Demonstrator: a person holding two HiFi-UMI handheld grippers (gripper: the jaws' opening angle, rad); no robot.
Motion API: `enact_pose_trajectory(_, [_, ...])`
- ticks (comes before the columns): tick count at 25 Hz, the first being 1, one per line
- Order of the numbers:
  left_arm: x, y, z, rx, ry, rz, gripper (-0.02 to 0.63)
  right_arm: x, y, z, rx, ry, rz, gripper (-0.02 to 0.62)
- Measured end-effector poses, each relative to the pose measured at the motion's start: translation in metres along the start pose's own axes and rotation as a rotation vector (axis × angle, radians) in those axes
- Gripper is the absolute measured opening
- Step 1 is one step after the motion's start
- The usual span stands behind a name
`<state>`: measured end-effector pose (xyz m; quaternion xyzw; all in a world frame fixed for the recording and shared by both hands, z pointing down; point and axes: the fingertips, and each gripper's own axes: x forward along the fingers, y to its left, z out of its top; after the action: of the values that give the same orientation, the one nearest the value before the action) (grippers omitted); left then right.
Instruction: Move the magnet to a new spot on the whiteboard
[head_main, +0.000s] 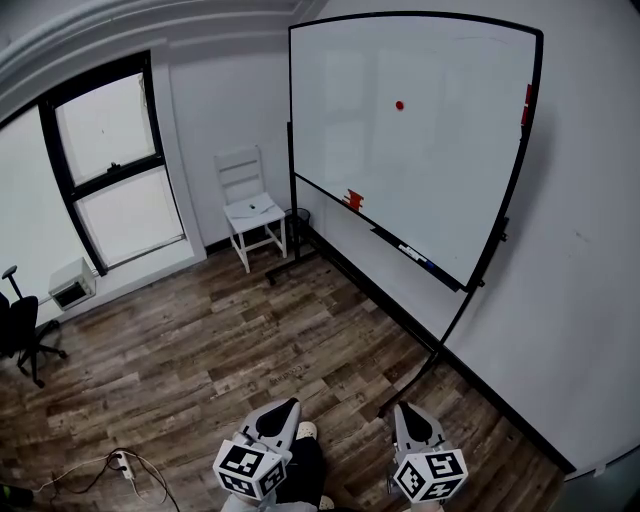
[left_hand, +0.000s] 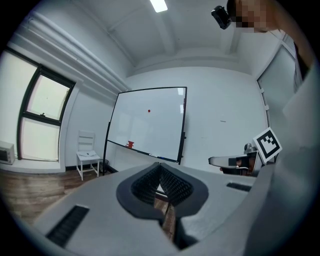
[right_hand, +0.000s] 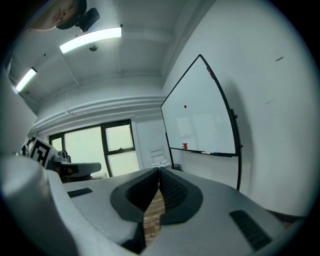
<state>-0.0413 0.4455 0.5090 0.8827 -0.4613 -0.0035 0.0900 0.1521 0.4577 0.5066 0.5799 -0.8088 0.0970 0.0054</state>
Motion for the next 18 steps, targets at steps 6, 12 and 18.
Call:
enact_pose_trajectory(6, [0.034,0.023,0.001,-0.016,0.009,-0.003,0.009,0.038,-0.010,0.006,-0.022,0.010,-0.001,0.028])
enact_pose_trajectory(12, [0.088,0.063,0.019,-0.005,0.006,-0.010,0.009,0.102,-0.026,0.026,-0.024,-0.005,-0.007,0.028])
enact_pose_trajectory(18, [0.141,0.110,0.053,0.015,-0.012,-0.039,0.009,0.171,-0.032,0.058,-0.046,-0.023,-0.015,0.028])
